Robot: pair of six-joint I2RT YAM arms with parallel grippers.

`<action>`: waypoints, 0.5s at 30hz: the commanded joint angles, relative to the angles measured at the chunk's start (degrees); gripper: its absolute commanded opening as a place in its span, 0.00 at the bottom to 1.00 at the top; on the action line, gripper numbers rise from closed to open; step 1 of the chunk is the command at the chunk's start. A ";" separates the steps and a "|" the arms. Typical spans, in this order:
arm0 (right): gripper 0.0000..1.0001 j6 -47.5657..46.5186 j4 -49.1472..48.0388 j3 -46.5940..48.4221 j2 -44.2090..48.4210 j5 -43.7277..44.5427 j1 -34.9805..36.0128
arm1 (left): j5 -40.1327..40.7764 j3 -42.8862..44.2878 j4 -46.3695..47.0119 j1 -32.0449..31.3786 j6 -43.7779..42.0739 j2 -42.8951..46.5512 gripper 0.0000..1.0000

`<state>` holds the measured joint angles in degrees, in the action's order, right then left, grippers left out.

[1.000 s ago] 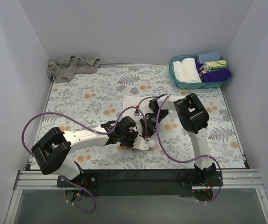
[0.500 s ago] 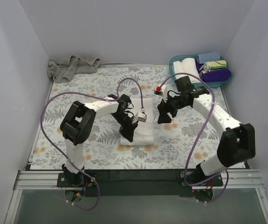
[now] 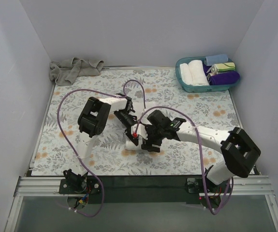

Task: Roll the towels
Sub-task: Roll the towel

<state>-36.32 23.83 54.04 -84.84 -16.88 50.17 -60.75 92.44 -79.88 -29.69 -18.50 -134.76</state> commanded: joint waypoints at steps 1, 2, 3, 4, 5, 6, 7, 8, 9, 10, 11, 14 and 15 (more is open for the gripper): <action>0.68 -0.60 -8.36 -2.53 -2.87 3.35 2.56 | 11.62 -1.74 9.12 -0.63 -3.91 -4.29 0.21; 0.67 -0.51 -8.98 -2.80 -3.66 3.44 2.65 | 11.45 -1.83 9.65 -0.63 -3.74 -3.85 0.22; 0.65 -0.51 -9.42 -3.06 -4.36 3.44 2.65 | 11.18 -2.09 9.74 -0.54 -3.73 -3.67 0.22; 0.56 -0.60 -9.94 -3.41 -5.68 3.52 2.65 | 11.09 -2.09 9.74 -0.45 -3.56 -3.41 0.24; 0.45 -0.77 -10.04 -3.50 -6.12 3.26 2.65 | 10.83 -2.18 9.83 -0.37 -3.65 -2.97 0.25; 0.33 -0.77 -10.12 -3.68 -6.48 2.91 2.65 | 10.74 -2.35 10.00 -0.28 -3.65 -2.44 0.26; 0.02 -0.43 -9.51 -3.77 -6.74 1.52 2.65 | 10.65 -3.75 10.87 0.16 -3.30 -0.96 0.30; 0.01 -0.42 -9.51 -3.77 -6.74 1.50 2.65 | 10.57 -3.76 11.84 0.51 -3.30 0.36 0.32; 0.01 -0.42 -8.20 -3.77 -6.31 0.63 2.56 | 10.30 -4.46 12.63 0.86 -2.95 1.68 0.35; 0.01 -0.34 -7.32 -3.51 -6.22 -1.46 2.47 | 9.95 -6.03 13.07 1.21 -2.94 3.00 0.37; 0.01 -0.34 -6.01 -3.16 -6.13 -2.70 2.21 | 9.34 -6.74 14.21 2.17 -2.68 6.23 0.41; 0.01 -0.16 -0.73 -2.02 -6.92 -7.71 1.42 | 7.85 -9.99 16.32 5.07 -1.89 13.17 0.55; 0.01 -0.07 1.80 -1.84 -7.62 -8.94 1.16 | 7.06 -10.87 17.11 6.04 -1.28 15.29 0.55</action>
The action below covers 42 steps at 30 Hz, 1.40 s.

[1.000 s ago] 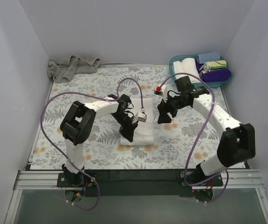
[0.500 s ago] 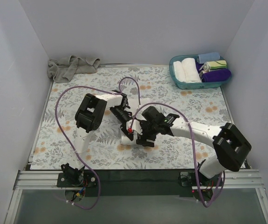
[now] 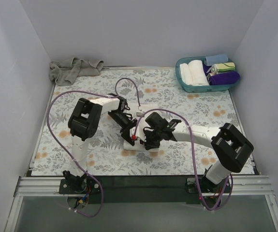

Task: Roll the towels
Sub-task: Roll the towel

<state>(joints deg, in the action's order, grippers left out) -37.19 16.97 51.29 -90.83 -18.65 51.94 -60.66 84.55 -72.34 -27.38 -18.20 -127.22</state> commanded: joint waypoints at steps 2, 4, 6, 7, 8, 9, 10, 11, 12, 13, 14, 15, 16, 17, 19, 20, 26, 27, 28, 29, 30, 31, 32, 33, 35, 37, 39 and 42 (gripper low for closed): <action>0.01 1.24 10.79 1.97 -2.77 -10.43 -1.58 | 6.70 -5.09 11.42 6.96 -0.35 11.19 0.56; 0.01 1.68 14.13 2.94 -4.97 -13.84 -2.37 | 7.31 -6.41 12.83 9.26 0.35 16.98 0.56; 0.01 2.65 16.67 4.87 -7.68 -17.18 -3.86 | 8.71 -9.83 17.73 12.69 2.89 24.25 0.57; 0.01 2.82 17.56 5.66 -8.74 -18.25 -4.39 | 9.07 -11.15 17.76 13.39 2.90 27.00 0.57; 0.01 3.26 18.35 6.45 -9.80 -19.04 -5.26 | 9.86 -12.47 19.50 14.10 3.60 29.55 0.58; 0.01 3.44 20.01 8.20 -11.98 -21.23 -5.88 | 11.26 -15.96 20.56 14.10 4.13 32.01 0.58; 0.01 3.18 21.25 9.17 -13.22 -22.47 -6.32 | 12.66 -17.74 21.61 14.10 4.48 37.86 0.58; 0.01 2.83 22.57 10.23 -14.54 -23.87 -7.28 | 13.11 -20.02 23.01 14.10 4.66 40.53 0.58; 0.01 2.22 25.19 12.50 -17.16 -26.84 -7.82 | 13.72 -23.44 23.64 13.84 4.40 43.69 0.59; 0.01 1.60 26.78 13.74 -18.67 -28.26 -8.17 | 14.60 -25.56 24.34 13.41 4.31 46.42 0.62; 0.01 1.25 28.36 15.06 -20.16 -29.41 -8.87 | 16.78 -27.23 25.83 12.18 4.05 51.75 0.63; 0.01 0.89 30.99 16.11 -23.05 -30.47 -9.22 | 18.20 -28.90 26.80 10.69 3.44 53.98 0.65; 0.01 0.11 32.23 18.04 -24.47 -32.04 -9.49 | 20.13 -32.31 27.85 9.20 3.17 56.09 0.66; 0.01 -0.07 33.12 18.93 -25.79 -32.84 -10.01 | 24.41 -33.65 29.60 4.66 2.82 59.86 0.67; 0.01 -0.08 35.40 21.47 -29.75 -35.29 -10.54 | 29.88 -37.60 31.98 -1.68 2.47 62.60 0.67; 0.01 -0.08 36.63 22.27 -30.98 -36.09 -11.07 | 31.73 -39.10 34.87 -6.76 2.46 63.84 0.67; 0.01 -0.16 40.06 27.54 -38.01 -40.67 -12.48 | 42.82 -44.38 44.72 -20.69 -1.84 62.19 0.68; 0.01 -0.86 41.29 27.99 -39.41 -41.28 -12.65 | 43.61 -44.82 45.61 -21.66 -2.45 60.87 0.67; 0.01 -1.13 41.91 28.60 -40.12 -41.63 -12.74 | 44.14 -45.35 46.66 -22.62 -3.15 59.99 0.67; 0.01 -1.30 42.96 29.13 -40.74 -41.99 -13.09 | 44.58 -45.62 48.06 -24.37 -4.64 59.20 0.67; 0.01 -1.92 43.58 30.09 -41.88 -42.34 -13.27 | 45.01 -46.23 48.77 -25.00 -5.00 58.41 0.66; 0.01 -2.10 44.02 30.53 -42.32 -42.95 -13.36 | 45.54 -46.49 50.17 -25.53 -5.27 56.66 0.64; 0.01 -2.18 44.46 30.80 -42.76 -43.13 -13.71 | 45.72 -46.84 50.45 -26.14 -5.88 55.77 0.63; 0.01 -2.62 44.72 31.06 -42.77 -43.22 -13.88 | 46.07 -46.94 50.62 -26.50 -5.89 54.63 0.61; 0.01 -2.80 44.73 31.07 -42.33 -42.70 -14.24 | 46.51 -47.29 51.07 -27.20 -5.80 51.91 0.51; 0.07 -2.63 44.64 30.98 -41.72 -41.99 -14.68 | 46.25 -47.38 49.76 -27.38 -5.36 50.67 0.28; 0.22 -2.28 44.64 31.07 -39.96 -40.68 -15.90 | 45.55 -46.68 47.48 -27.47 -4.22 49.00 0.15; 0.34 -1.22 44.55 31.85 -36.19 -37.70 -18.80 | 43.18 -45.88 41.94 -27.38 -2.47 47.85 0.01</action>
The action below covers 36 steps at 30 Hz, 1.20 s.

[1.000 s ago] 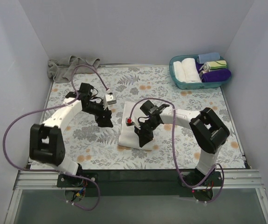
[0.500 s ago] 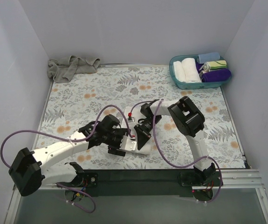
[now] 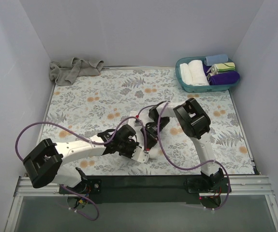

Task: Roll the towels
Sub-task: Roll the towel

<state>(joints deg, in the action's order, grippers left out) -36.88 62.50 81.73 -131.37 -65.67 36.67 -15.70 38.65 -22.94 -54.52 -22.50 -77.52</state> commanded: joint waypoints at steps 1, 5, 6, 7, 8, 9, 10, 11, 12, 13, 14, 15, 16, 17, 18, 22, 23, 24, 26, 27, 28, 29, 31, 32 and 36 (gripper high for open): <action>0.38 -1.26 -0.98 2.11 5.50 10.20 -4.31 | -2.83 0.71 -10.08 -0.15 2.20 -1.94 0.00; 0.57 -0.47 -1.33 4.83 13.57 16.08 -9.41 | -9.42 4.23 -16.86 0.99 5.01 -3.86 0.00; 0.66 -0.56 -1.42 5.27 15.08 17.49 -10.29 | -12.39 5.54 -18.27 1.61 5.79 -5.70 0.00; 0.67 -0.56 -1.50 5.54 16.57 19.59 -10.99 | -14.16 6.86 -21.15 2.31 6.59 -7.02 0.00; 0.67 -0.73 -1.85 5.80 19.81 20.57 -12.31 | -15.92 9.66 -22.49 4.06 7.12 -8.17 0.00; 0.67 -1.26 -2.20 5.46 21.75 22.50 -12.67 | -19.42 10.82 -23.37 5.12 7.73 -9.22 0.00; 0.67 -1.17 -2.82 4.84 23.69 23.56 -13.02 | -20.93 12.22 -25.73 6.26 8.08 -12.28 0.00; 0.67 -1.09 -4.74 2.75 28.06 24.79 -13.28 | -22.51 15.45 -26.88 8.10 8.70 -13.96 0.00; 0.67 -1.17 -5.89 1.42 30.36 27.24 -13.37 | -23.92 17.05 -28.11 9.25 8.88 -16.15 0.00; 0.67 -1.17 -8.07 0.02 32.73 28.22 -13.29 | -27.07 19.16 -31.08 11.43 8.88 -20.44 0.00; 0.67 -1.17 -9.31 -3.13 37.28 29.10 -13.20 | -28.14 22.57 -32.16 12.59 9.14 -22.83 0.00; 0.66 -1.43 -10.28 -4.55 39.50 30.67 -13.20 | -29.37 24.43 -33.04 13.82 9.40 -24.94 0.02; 0.66 -1.61 -11.25 -6.31 41.70 31.65 -12.85 | -31.73 26.19 -35.57 15.66 8.97 -29.32 0.02; 0.66 -1.53 -13.43 -7.80 45.73 32.70 -11.98 | -32.45 27.78 -36.64 16.46 8.36 -31.19 0.02; 0.66 -1.61 -14.41 -10.86 47.59 34.19 -11.36 | -33.24 30.66 -37.17 17.16 7.74 -32.95 0.03; 0.65 -0.39 -19.76 -16.76 53.32 38.68 -4.52 | -36.15 37.17 -43.39 20.76 3.97 -42.44 0.05; 0.65 -0.12 -21.09 -18.09 53.93 40.95 -1.19 | -37.28 38.24 -44.38 21.29 2.30 -45.41 0.05; 0.66 0.06 -22.06 -18.97 53.85 41.49 0.41 | -37.64 39.03 -44.99 21.73 2.29 -46.49 0.06; 0.66 0.14 -24.43 -20.47 52.28 42.72 3.74 | -37.73 41.23 -46.40 22.53 0.18 -48.25 0.07; 0.66 0.23 -25.66 -20.91 51.57 44.47 4.81 | -37.56 42.11 -46.93 22.70 -0.69 -49.73 0.08; 0.66 0.23 -26.98 -21.61 51.04 45.18 5.86 | -37.64 42.90 -47.89 22.79 -1.66 -50.62 0.08; 0.66 -0.11 -30.12 -23.18 50.34 45.97 7.88 | -37.65 44.21 -47.99 23.05 -1.76 -51.24 0.09; 0.66 -0.12 -33.83 -25.12 49.99 47.82 9.99 | -38.26 45.36 -49.12 23.23 -2.28 -53.16 0.10; 0.67 0.06 -37.50 -26.00 49.55 48.35 11.57 | -38.52 45.98 -49.39 23.32 -2.63 -53.61 0.11; 0.66 -0.38 -45.09 -31.18 47.79 49.32 14.31 | -38.79 47.13 -49.31 23.41 -2.37 -54.76 0.12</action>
<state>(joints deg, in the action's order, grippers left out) -37.26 27.77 52.90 -82.56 -18.55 49.23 -60.71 85.27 -79.05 -30.89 -20.88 -130.10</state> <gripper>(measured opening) 0.673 0.140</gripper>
